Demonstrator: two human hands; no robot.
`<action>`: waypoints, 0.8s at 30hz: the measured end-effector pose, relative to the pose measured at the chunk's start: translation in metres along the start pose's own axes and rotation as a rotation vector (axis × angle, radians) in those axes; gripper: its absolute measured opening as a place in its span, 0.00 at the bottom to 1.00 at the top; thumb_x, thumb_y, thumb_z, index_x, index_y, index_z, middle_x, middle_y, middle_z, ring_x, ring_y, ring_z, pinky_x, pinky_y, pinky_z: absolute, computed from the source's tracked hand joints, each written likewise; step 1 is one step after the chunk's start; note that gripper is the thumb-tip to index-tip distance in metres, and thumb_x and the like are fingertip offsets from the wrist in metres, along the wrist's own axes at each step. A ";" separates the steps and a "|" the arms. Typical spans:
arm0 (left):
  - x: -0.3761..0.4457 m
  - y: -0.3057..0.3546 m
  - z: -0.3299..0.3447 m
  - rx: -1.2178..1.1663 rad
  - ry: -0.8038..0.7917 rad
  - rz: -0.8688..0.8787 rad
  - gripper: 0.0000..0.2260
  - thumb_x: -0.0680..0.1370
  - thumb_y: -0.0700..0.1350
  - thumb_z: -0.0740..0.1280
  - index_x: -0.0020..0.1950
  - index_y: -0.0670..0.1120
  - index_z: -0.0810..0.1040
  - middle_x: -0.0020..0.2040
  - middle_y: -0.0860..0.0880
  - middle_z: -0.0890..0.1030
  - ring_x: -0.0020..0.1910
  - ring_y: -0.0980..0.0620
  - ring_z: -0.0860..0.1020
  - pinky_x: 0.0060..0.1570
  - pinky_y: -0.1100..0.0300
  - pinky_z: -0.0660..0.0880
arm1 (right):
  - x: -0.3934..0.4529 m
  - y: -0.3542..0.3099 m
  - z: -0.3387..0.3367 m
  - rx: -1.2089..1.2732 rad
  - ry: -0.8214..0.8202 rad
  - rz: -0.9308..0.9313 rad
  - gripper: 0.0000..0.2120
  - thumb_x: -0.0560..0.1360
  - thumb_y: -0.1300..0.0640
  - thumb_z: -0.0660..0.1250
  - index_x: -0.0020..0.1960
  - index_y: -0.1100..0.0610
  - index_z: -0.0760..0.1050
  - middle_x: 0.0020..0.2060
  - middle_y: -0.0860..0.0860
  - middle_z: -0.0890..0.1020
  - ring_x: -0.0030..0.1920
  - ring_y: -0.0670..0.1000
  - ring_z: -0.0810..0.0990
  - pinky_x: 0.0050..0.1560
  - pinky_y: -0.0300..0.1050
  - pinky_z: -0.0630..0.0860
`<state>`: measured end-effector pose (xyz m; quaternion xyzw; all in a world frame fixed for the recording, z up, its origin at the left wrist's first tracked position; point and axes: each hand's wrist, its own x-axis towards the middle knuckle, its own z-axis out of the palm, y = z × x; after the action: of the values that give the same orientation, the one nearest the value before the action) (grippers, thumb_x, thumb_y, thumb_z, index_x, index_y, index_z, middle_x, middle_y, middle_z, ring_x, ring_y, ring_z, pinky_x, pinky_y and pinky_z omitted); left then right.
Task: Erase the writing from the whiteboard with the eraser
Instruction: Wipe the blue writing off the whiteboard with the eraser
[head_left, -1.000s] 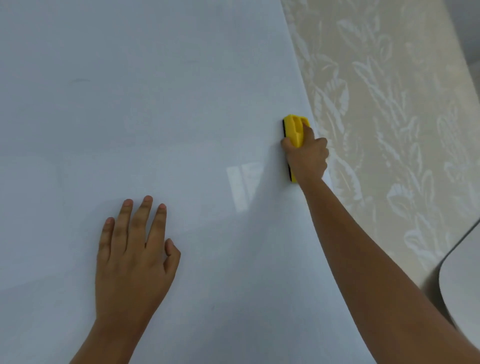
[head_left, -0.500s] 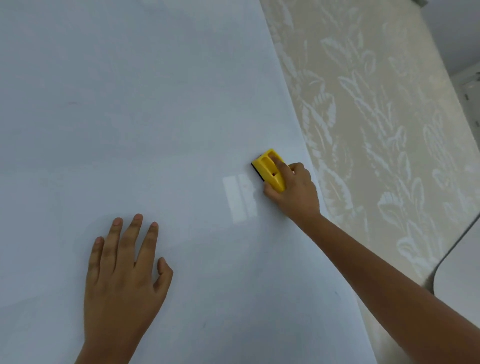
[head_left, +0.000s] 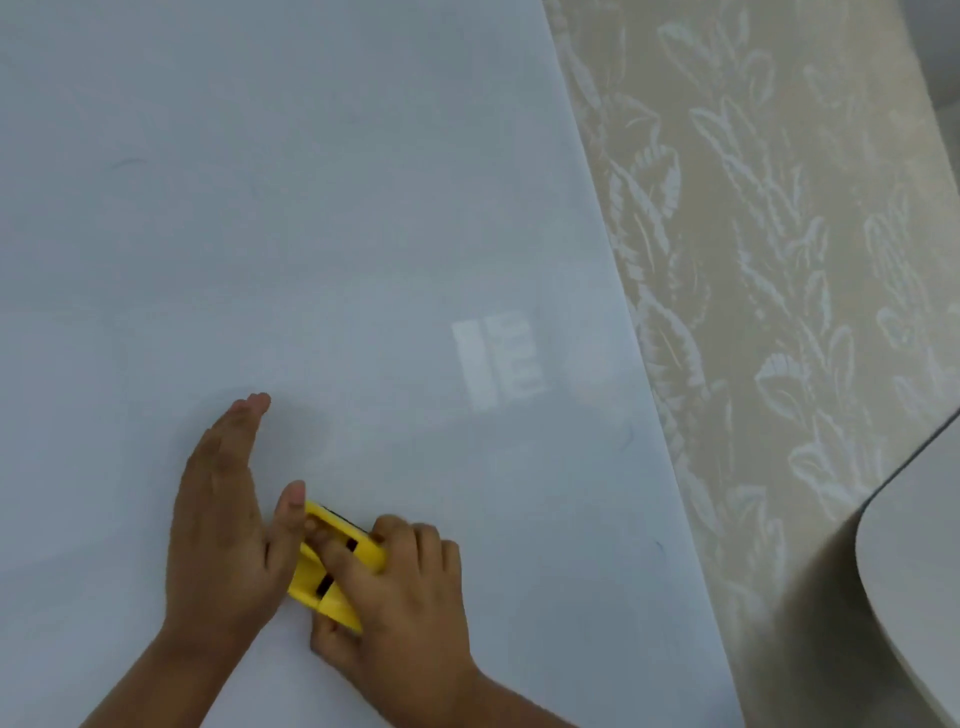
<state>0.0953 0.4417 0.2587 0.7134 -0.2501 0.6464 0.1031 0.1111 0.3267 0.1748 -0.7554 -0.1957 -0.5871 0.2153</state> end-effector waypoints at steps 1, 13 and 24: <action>-0.002 0.000 -0.003 -0.048 -0.040 0.007 0.30 0.81 0.60 0.48 0.71 0.37 0.62 0.68 0.36 0.70 0.68 0.44 0.63 0.68 0.55 0.58 | -0.016 -0.004 0.005 0.008 -0.010 -0.005 0.32 0.64 0.40 0.63 0.67 0.38 0.62 0.48 0.50 0.71 0.43 0.52 0.71 0.40 0.45 0.68; -0.017 -0.002 -0.008 0.073 -0.223 0.124 0.28 0.82 0.57 0.47 0.66 0.35 0.69 0.64 0.37 0.74 0.68 0.47 0.65 0.74 0.61 0.47 | -0.069 0.198 -0.036 0.030 0.179 0.997 0.32 0.70 0.46 0.66 0.71 0.49 0.61 0.54 0.62 0.72 0.53 0.66 0.73 0.50 0.59 0.74; -0.018 0.000 -0.004 0.151 -0.232 0.129 0.28 0.81 0.57 0.48 0.67 0.34 0.69 0.64 0.36 0.75 0.68 0.44 0.66 0.75 0.57 0.48 | -0.118 0.116 -0.005 0.125 0.072 0.822 0.34 0.72 0.47 0.67 0.73 0.47 0.56 0.52 0.56 0.70 0.51 0.59 0.73 0.47 0.54 0.75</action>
<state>0.0913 0.4480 0.2420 0.7714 -0.2566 0.5820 -0.0222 0.1424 0.2227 0.0501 -0.7352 0.0943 -0.4653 0.4838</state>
